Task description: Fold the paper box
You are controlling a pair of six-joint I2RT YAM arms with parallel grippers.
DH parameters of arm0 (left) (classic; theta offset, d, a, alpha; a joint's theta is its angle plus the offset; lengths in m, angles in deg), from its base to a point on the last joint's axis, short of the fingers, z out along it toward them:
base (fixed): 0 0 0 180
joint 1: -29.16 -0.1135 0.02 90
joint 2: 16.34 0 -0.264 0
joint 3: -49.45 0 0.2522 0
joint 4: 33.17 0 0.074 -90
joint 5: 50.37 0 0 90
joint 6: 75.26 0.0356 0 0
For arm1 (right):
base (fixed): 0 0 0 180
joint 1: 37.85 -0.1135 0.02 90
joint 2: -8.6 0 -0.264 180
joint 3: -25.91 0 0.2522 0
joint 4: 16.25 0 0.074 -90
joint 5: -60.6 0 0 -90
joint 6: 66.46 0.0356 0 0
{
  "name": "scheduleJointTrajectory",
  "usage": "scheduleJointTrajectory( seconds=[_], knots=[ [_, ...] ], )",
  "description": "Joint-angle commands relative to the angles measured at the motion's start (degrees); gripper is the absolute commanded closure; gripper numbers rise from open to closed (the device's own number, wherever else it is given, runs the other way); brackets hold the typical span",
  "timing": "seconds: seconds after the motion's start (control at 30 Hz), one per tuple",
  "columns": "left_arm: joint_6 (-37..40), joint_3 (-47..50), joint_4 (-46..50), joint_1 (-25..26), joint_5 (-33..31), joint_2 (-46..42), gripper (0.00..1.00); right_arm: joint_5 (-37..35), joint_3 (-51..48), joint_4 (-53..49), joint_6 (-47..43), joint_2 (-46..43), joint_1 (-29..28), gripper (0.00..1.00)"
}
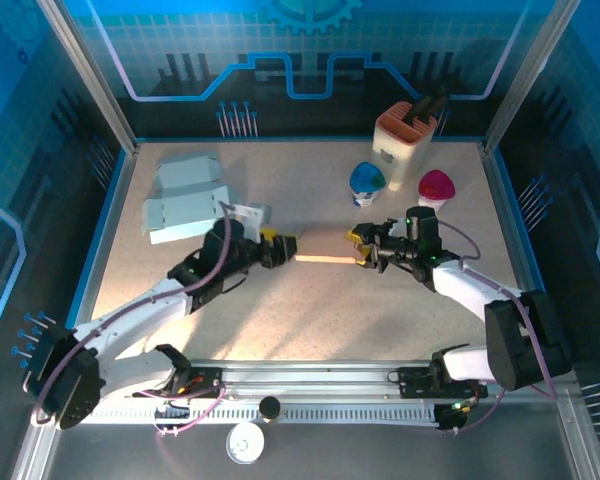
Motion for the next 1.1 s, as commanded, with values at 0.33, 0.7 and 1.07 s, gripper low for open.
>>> scheduleJointTrajectory(
  seconds=[0.33,0.7,1.07],
  knots=[
    [53.06,2.99,-6.15,19.10,-22.95,4.59,0.23,8.57,1.10,-14.22,-3.85,0.82,5.55,0.68],
    [61.09,1.05,-8.99,19.15,-19.26,13.67,0.19,9.63,2.34,-16.72,-6.34,1.69,5.90,0.68],
    [63.00,-1.70,-15.22,18.89,-22.13,21.83,0.23,10.04,1.82,-16.76,-6.53,1.73,5.65,0.68]
  ],
)
